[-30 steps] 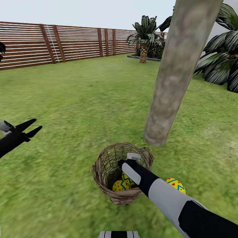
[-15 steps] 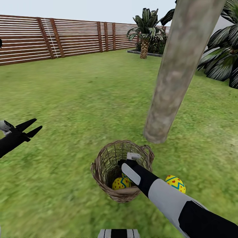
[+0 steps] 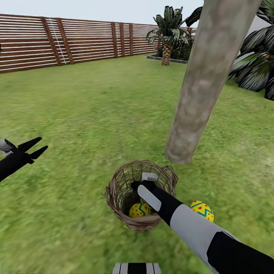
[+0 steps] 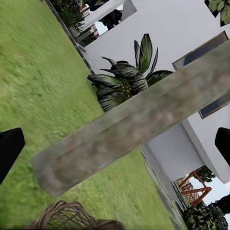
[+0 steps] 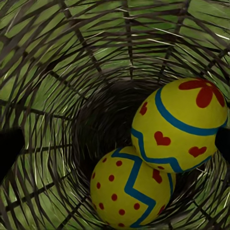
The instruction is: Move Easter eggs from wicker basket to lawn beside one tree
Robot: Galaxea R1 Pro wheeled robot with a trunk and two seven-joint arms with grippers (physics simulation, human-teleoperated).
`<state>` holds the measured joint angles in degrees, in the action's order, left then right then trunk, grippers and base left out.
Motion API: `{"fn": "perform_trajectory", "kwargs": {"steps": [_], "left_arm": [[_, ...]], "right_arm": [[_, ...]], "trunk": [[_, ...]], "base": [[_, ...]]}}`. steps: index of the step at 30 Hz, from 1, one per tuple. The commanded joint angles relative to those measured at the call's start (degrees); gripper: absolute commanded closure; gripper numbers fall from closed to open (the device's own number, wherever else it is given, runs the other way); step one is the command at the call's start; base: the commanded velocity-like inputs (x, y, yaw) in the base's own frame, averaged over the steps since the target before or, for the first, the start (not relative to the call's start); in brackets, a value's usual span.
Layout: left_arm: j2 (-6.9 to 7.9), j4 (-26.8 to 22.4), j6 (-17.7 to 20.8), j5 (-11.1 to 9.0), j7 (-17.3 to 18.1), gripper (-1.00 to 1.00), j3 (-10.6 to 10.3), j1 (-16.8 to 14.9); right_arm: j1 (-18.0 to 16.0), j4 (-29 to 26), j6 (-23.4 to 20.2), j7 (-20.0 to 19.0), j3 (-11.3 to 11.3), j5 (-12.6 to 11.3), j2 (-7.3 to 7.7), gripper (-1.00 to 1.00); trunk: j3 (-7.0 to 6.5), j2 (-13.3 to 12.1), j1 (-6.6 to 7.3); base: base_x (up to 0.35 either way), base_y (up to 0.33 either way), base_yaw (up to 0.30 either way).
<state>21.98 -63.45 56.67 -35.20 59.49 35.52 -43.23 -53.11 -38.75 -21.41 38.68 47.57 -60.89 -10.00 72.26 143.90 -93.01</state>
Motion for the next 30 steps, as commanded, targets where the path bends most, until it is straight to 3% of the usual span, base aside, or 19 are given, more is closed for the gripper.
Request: {"fn": "perform_trajectory", "kwargs": {"steps": [1, 4, 14, 30], "left_arm": [[0.18, 0.1, 0.3, 0.0, 0.2, -1.00, 0.1, 0.0], [0.88, 0.2, 0.3, 0.0, 0.3, -1.00, 0.2, 0.0], [0.85, 0.4, 0.3, 0.0, 0.2, -1.00, 0.0, 0.0], [0.87, 0.5, 0.3, 0.0, 0.2, -1.00, 0.1, 0.0]], "right_arm": [[-0.1, -0.1, -0.2, 0.4, 0.2, -0.3, 0.00, -1.00], [-0.1, -0.7, -0.2, 0.4, 0.2, -0.5, 0.00, -1.00], [0.0, -1.0, 0.1, 0.8, 0.1, -2.3, 0.00, -1.00], [-2.4, 0.5, -5.7, 2.2, -0.2, -2.4, 0.00, -1.00]], "trunk": [[0.27, 0.0, -0.01], [0.94, 0.1, -0.09], [3.15, 0.2, -0.35], [3.15, 0.2, -0.35]], "base": [[0.000, 0.000, 0.000], [0.000, 0.000, 0.000], [0.000, 0.000, 0.000], [0.000, 0.000, 0.000]]}}
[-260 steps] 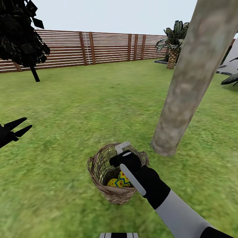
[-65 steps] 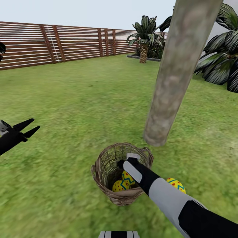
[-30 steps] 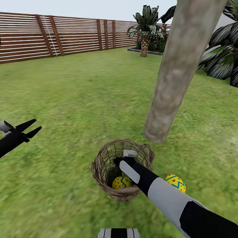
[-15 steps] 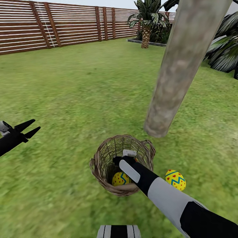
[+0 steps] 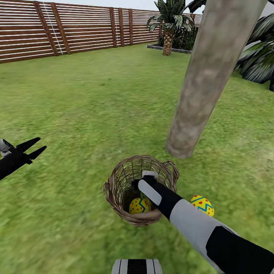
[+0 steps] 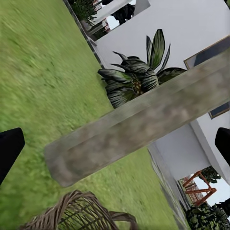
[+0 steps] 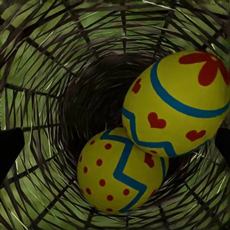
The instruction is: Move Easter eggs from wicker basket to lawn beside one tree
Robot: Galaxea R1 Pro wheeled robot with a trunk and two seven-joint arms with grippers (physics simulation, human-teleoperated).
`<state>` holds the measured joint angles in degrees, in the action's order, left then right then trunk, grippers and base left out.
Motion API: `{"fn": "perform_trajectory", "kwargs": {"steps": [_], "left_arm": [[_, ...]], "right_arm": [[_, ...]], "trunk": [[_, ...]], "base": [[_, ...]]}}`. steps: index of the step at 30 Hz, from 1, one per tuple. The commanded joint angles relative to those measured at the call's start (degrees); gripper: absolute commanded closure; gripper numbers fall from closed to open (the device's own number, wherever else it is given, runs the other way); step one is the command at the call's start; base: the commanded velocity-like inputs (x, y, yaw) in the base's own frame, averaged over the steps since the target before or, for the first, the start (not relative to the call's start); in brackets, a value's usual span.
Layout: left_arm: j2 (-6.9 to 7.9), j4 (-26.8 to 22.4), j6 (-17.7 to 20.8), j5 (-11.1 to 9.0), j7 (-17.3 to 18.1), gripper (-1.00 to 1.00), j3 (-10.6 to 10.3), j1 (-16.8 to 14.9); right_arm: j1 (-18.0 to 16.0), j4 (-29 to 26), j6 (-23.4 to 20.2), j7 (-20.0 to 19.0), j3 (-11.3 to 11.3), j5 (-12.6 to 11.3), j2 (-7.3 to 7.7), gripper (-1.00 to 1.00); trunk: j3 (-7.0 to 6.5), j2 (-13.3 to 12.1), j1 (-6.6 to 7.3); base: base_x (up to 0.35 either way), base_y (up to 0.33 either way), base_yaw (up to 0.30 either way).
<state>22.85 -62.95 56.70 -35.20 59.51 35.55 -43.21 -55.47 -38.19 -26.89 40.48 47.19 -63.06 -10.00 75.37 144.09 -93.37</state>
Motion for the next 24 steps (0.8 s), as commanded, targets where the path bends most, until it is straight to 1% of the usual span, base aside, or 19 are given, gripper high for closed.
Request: {"fn": "perform_trajectory", "kwargs": {"steps": [1, 7, 13, 17, 24], "left_arm": [[0.01, 0.0, 0.3, 0.0, 0.2, -1.00, 0.0, 0.0], [0.00, 0.0, 0.3, 0.0, 0.2, -1.00, 0.0, 0.0], [-0.06, 0.0, 0.3, 0.0, 0.1, -1.00, 0.0, 0.0], [-0.08, 0.0, 0.3, 0.0, 0.1, -1.00, 0.0, 0.0], [-0.20, 0.0, 0.3, 0.0, 0.1, -1.00, 0.0, 0.0]], "right_arm": [[-0.7, 0.0, -0.3, 0.4, 0.1, -0.3, 0.00, -1.00], [-3.3, 2.0, -0.5, 0.7, 0.0, -0.3, 0.00, -1.00], [-3.6, 1.3, -0.1, 0.7, -0.2, -0.6, 0.00, -1.00], [-3.6, -1.2, -0.2, 0.7, -0.3, -0.8, 0.00, -1.00], [-3.5, -1.7, 0.0, 0.9, -0.3, -0.8, 0.00, -1.00]], "trunk": [[0.04, 0.0, 0.01], [0.04, 0.0, 0.01], [0.04, 0.0, 0.01], [0.01, 0.0, 0.01], [0.51, 0.0, 0.01]], "base": [[0.000, 0.000, 0.000], [0.000, 0.000, 0.000], [0.000, 0.000, 0.000], [0.000, 0.000, 0.000], [0.000, 0.000, 0.000]]}}
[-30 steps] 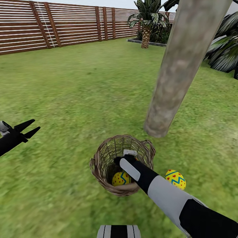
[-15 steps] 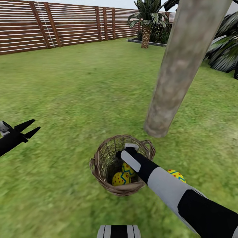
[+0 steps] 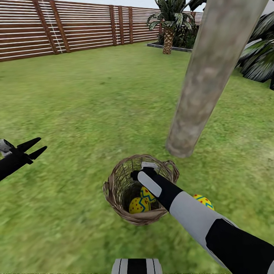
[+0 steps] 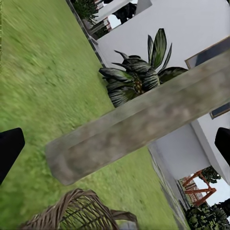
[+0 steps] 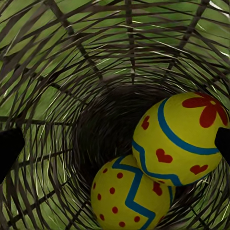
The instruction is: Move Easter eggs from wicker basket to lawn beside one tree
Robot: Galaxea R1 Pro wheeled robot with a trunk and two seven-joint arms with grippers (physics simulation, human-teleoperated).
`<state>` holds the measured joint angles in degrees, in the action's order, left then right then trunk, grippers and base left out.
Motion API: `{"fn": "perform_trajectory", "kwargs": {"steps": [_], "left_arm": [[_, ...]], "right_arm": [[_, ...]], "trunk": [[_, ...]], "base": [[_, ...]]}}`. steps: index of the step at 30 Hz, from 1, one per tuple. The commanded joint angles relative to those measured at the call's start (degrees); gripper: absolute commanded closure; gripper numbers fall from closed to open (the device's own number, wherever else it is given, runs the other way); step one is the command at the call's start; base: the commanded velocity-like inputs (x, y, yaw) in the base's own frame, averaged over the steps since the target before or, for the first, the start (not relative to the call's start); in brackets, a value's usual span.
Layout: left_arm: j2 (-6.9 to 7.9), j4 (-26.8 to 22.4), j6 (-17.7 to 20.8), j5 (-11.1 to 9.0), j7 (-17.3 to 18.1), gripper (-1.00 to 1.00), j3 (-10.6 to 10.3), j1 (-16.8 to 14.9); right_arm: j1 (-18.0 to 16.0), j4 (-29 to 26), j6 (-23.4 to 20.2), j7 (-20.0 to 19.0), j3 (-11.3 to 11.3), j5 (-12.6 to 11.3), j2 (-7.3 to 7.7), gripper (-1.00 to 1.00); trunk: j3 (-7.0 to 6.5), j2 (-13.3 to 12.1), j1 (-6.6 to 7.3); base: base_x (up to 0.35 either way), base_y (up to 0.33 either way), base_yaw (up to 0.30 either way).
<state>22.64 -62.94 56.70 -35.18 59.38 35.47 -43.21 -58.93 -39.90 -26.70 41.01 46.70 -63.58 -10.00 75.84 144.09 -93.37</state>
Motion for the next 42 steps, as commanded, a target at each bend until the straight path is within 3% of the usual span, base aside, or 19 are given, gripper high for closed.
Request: {"fn": "perform_trajectory", "kwargs": {"steps": [1, 17, 25, 38, 42], "left_arm": [[-0.02, 0.0, 0.3, 0.0, 0.1, -1.00, 0.0, 0.0], [-0.22, 0.0, 0.3, 0.0, 0.1, -1.00, 0.0, 0.0], [-0.22, 0.0, 0.3, 0.0, 0.1, -1.00, 0.0, 0.0], [-0.22, 0.0, 0.3, 0.0, 0.1, -1.00, 0.0, 0.0], [-0.22, 0.0, 0.3, 0.0, 0.1, -1.00, 0.0, 0.0]], "right_arm": [[-0.1, 0.1, 0.0, 0.5, 0.1, -0.2, 0.00, -1.00], [0.0, 0.6, 6.7, 2.9, -0.3, -0.3, 0.00, -1.00], [0.5, 0.8, 11.8, 4.7, -0.2, -4.8, 0.00, -1.00], [0.5, 0.8, 13.6, 7.4, -0.2, -5.1, 0.00, -1.00], [0.6, 0.8, 18.3, 10.1, -0.2, -5.2, 0.00, -1.00]], "trunk": [[0.14, 0.0, 0.01], [1.59, 0.0, 0.01], [2.32, 0.0, 0.01], [3.51, 0.0, 0.01], [3.88, 0.0, 0.01]], "base": [[0.000, 0.000, 0.000], [0.000, 0.000, 0.000], [0.000, 0.000, 0.000], [0.000, 0.000, 0.000], [0.000, 0.000, 0.000]]}}
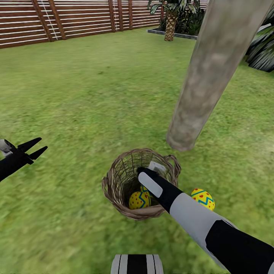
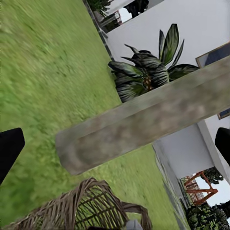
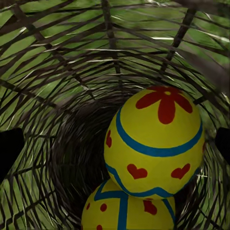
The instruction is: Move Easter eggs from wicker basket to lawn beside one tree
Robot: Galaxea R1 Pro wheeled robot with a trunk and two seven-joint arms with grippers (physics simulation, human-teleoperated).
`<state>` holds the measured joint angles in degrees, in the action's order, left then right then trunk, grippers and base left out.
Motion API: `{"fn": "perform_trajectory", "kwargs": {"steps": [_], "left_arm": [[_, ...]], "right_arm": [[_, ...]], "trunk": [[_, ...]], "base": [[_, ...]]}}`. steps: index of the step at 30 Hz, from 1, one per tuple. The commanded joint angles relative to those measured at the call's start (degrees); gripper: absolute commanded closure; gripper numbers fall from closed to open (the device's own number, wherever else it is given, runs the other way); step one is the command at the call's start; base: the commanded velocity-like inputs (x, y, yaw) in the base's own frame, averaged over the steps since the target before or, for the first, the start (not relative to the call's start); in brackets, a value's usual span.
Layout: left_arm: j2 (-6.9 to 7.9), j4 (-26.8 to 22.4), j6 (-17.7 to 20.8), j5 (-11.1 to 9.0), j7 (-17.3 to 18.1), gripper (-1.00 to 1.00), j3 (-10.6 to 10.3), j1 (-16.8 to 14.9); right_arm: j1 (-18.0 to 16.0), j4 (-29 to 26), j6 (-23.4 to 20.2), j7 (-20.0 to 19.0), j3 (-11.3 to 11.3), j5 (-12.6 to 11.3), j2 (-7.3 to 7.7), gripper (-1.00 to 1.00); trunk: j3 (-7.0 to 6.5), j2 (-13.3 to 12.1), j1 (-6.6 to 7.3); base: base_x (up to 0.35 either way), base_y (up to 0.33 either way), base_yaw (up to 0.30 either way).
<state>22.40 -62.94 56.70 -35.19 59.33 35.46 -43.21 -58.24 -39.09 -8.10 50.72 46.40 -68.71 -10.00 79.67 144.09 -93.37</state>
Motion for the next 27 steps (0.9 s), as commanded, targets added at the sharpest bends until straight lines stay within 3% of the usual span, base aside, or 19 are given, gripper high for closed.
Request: {"fn": "perform_trajectory", "kwargs": {"steps": [1, 16, 27], "left_arm": [[0.01, 0.0, 0.3, 0.0, 0.2, -1.00, 0.1, 0.0], [0.01, 0.0, 0.3, 0.0, 0.2, -1.00, 0.1, 0.0], [0.01, 0.0, 0.3, 0.0, 0.2, -1.00, 0.1, 0.0]], "right_arm": [[0.0, 0.0, 0.1, 0.6, 0.2, -0.1, 0.00, -1.00], [0.3, 0.2, 1.2, 1.0, 0.2, -0.1, 0.00, -1.00], [0.4, 0.2, 1.2, 1.0, 0.3, -1.4, 0.00, -1.00]], "trunk": [[0.13, 0.0, 0.01], [1.51, 0.0, 0.01], [2.51, 0.0, 0.01]], "base": [[0.000, 0.000, 0.000], [0.000, 0.000, 0.000], [0.000, 0.000, 0.000]]}}
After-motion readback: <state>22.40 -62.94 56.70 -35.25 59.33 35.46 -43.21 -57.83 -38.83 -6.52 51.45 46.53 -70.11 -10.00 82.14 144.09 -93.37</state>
